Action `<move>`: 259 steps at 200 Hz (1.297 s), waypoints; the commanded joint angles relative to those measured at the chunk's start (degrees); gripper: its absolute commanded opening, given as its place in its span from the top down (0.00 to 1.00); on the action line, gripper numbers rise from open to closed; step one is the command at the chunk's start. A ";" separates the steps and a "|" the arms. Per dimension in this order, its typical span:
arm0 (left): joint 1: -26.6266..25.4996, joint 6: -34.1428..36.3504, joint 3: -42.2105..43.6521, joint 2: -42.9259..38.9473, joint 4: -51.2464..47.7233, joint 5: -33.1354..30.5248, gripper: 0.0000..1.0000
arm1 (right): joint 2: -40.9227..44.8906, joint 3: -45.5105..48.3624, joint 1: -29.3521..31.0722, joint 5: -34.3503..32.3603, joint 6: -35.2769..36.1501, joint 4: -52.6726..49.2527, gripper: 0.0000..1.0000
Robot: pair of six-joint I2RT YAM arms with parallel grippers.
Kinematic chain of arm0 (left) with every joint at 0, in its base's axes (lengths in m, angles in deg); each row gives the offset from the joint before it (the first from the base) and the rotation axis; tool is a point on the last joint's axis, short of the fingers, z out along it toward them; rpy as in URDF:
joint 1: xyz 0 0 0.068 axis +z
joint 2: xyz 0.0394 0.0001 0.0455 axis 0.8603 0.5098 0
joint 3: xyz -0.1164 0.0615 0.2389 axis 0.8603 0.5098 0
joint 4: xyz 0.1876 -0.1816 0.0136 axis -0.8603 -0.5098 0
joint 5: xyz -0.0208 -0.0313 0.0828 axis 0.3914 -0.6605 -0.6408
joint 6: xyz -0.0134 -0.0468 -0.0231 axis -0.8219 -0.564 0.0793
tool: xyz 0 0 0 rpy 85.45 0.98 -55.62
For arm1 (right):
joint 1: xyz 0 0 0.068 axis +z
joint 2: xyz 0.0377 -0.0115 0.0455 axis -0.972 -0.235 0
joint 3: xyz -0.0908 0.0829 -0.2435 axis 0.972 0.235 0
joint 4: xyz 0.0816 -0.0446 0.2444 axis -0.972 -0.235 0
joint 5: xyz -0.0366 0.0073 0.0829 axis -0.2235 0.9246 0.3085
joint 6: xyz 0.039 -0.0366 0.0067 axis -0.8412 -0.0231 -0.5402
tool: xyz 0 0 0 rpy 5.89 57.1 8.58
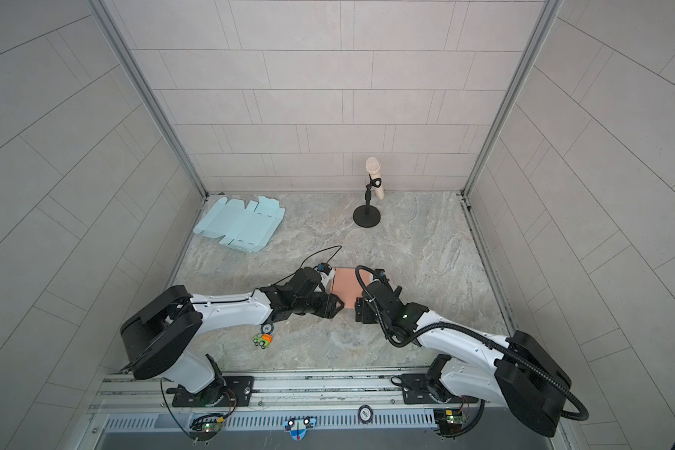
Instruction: Fold the paper box
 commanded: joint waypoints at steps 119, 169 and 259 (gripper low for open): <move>-0.88 0.19 0.82 -2.38 -0.74 -0.41 0.35 | 2.14 -1.14 0.84 1.93 -2.16 0.67 0.17; -1.00 -0.26 1.21 -2.67 -0.38 -0.37 0.33 | 3.12 -1.12 1.50 1.58 -2.52 -0.19 0.12; -1.47 -0.28 1.03 -4.23 -1.28 -0.72 0.26 | 2.58 -1.30 2.14 1.38 -2.63 -0.29 0.05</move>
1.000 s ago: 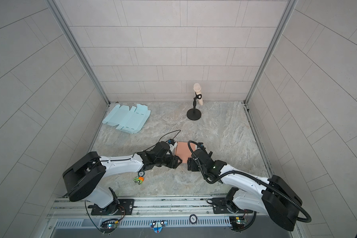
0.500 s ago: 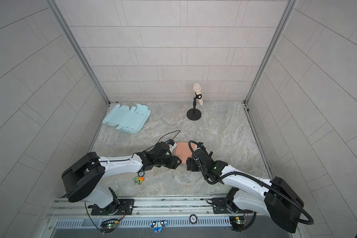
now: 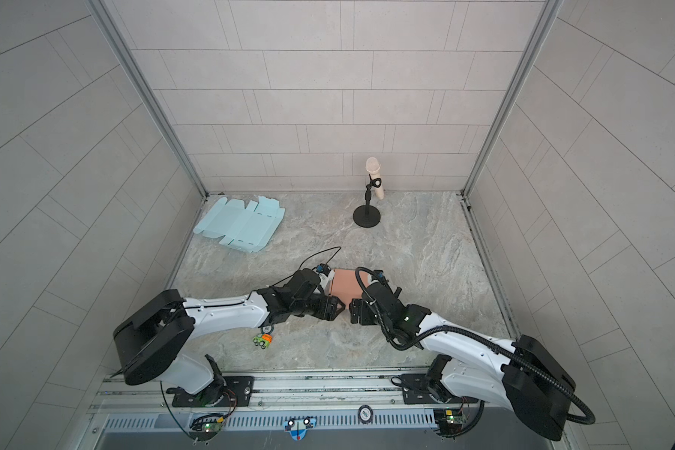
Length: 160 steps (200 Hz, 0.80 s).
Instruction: Fold the paper box
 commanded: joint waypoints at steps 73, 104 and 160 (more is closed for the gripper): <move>-0.60 0.21 0.37 -2.02 -0.37 -0.50 0.26 | 2.63 -1.32 1.05 0.78 -1.79 0.26 0.01; -0.59 0.16 0.41 -1.82 -0.19 -0.58 0.27 | 2.45 -1.20 1.07 1.28 -2.11 1.01 0.02; -0.60 0.14 0.59 -1.34 -0.02 -1.02 0.28 | -1.24 -0.39 1.05 -0.92 -1.21 0.70 0.01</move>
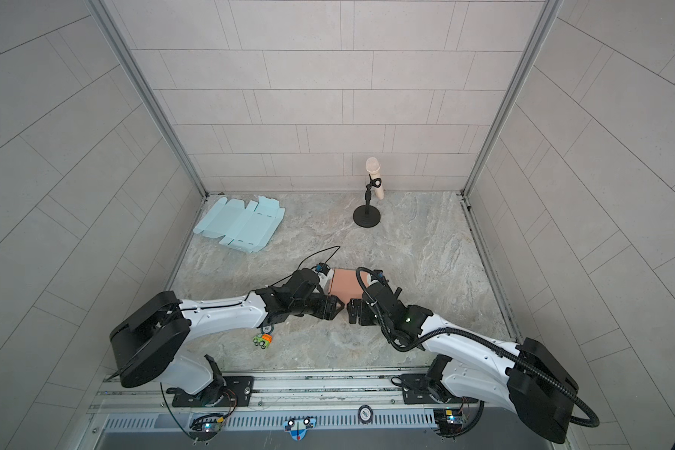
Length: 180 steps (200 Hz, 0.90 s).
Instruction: Fold the paper box
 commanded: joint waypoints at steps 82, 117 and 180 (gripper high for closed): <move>-0.47 0.14 0.84 2.12 1.63 -0.46 0.31 | -4.40 -0.72 0.33 2.86 -0.76 4.03 0.01; -0.42 0.29 1.07 1.26 1.56 -0.63 0.31 | -3.86 -1.79 0.32 4.36 0.03 3.14 0.00; -0.47 0.60 0.63 3.74 1.98 -0.80 0.32 | -6.62 -2.40 0.06 -1.47 2.20 -0.13 0.06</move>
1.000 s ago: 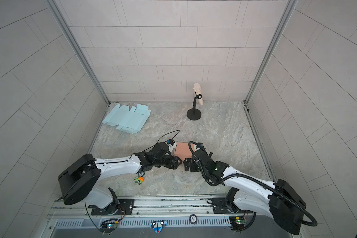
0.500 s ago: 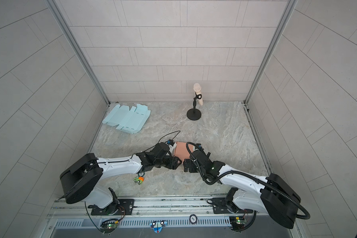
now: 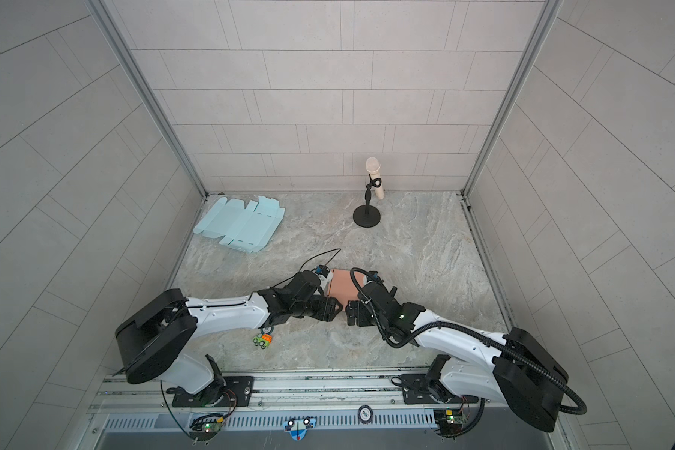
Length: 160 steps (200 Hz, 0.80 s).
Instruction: Fold the paper box
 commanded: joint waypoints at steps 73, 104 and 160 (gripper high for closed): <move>-0.36 1.25 -0.11 3.09 1.13 -0.93 0.38 | -5.76 -1.02 -0.12 -4.62 2.44 1.19 0.19; -0.32 1.90 0.39 1.91 -0.07 -1.20 0.36 | -5.92 -1.44 -0.20 -5.81 3.27 0.30 0.19; 3.84 4.56 1.31 -3.89 -2.93 1.12 0.27 | -5.89 -2.29 -0.31 -7.31 5.09 -1.09 0.21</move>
